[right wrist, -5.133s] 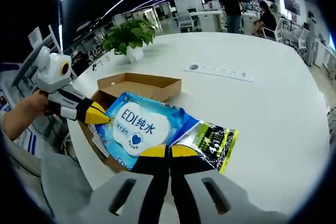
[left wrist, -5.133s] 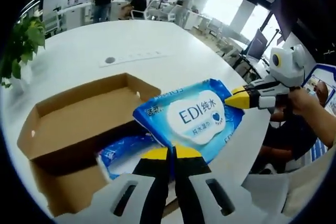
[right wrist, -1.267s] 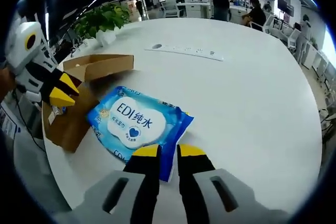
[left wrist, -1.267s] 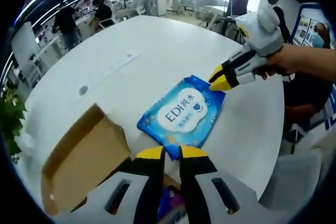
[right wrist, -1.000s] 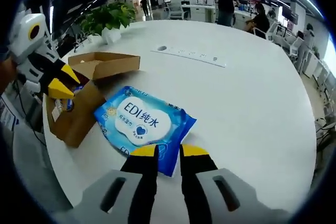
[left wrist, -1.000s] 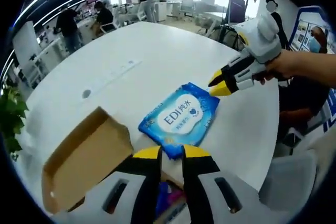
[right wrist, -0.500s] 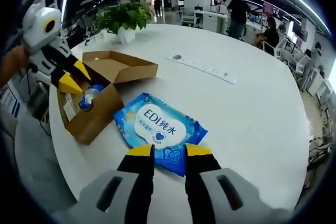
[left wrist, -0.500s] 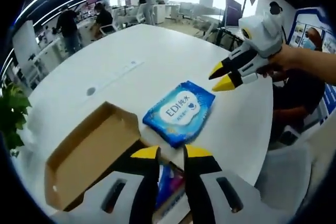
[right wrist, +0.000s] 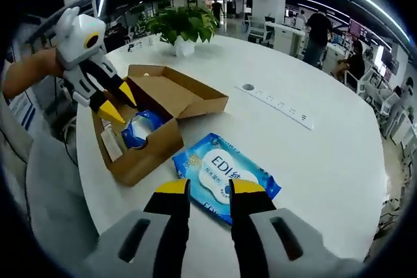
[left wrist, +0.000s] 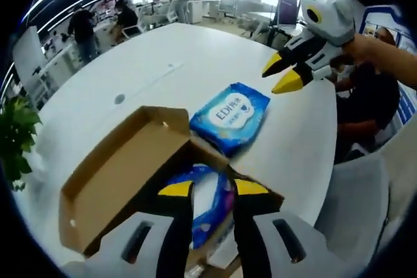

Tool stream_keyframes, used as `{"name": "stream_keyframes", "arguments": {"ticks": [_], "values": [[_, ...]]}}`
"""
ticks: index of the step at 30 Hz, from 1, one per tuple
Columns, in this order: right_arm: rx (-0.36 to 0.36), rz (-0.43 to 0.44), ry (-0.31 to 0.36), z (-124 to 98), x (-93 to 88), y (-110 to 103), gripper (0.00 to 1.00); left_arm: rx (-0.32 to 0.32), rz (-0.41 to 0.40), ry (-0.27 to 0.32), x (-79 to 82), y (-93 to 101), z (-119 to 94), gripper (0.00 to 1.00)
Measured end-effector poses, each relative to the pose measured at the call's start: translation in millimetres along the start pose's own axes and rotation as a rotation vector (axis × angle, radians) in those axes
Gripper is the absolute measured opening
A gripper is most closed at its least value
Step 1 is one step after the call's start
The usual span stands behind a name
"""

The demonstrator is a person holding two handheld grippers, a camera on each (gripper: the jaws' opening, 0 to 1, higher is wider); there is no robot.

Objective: Operate the shoe box by opening the lid, removing the specified soft item, and placing it in the target area until the item is outside and the box remains undamaged.

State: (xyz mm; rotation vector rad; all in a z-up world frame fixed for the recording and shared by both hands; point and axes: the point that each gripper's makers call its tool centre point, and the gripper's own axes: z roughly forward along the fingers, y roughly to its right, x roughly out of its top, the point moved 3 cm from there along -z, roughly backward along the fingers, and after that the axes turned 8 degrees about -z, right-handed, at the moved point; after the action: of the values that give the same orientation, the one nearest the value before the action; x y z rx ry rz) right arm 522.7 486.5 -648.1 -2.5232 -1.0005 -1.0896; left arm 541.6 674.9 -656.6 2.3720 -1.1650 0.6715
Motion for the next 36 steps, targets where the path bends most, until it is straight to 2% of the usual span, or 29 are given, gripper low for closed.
{"name": "stream_keyframes", "arguments": {"ticks": [11, 15, 27, 31, 36], "values": [[0.064, -0.096, 0.011, 18.0, 25.7, -23.1, 0.21, -0.005, 0.023, -0.016, -20.3, -25.6, -4.2, 0.19], [0.081, -0.134, 0.013, 26.1, 33.0, -30.1, 0.20, -0.037, 0.039, -0.021, -26.4, -29.0, -2.1, 0.18], [0.146, -0.235, 0.034, 54.4, 58.8, -56.4, 0.16, -0.113, 0.192, -0.059, -42.4, -28.8, 8.3, 0.18], [0.170, -0.267, 0.022, 66.6, 61.2, -64.7, 0.16, -0.139, 0.251, -0.081, -48.0, -29.7, 14.9, 0.19], [0.191, -0.294, 0.007, 78.0, 61.8, -71.5, 0.15, -0.166, 0.279, -0.096, -49.9, -29.4, 21.5, 0.19]]}}
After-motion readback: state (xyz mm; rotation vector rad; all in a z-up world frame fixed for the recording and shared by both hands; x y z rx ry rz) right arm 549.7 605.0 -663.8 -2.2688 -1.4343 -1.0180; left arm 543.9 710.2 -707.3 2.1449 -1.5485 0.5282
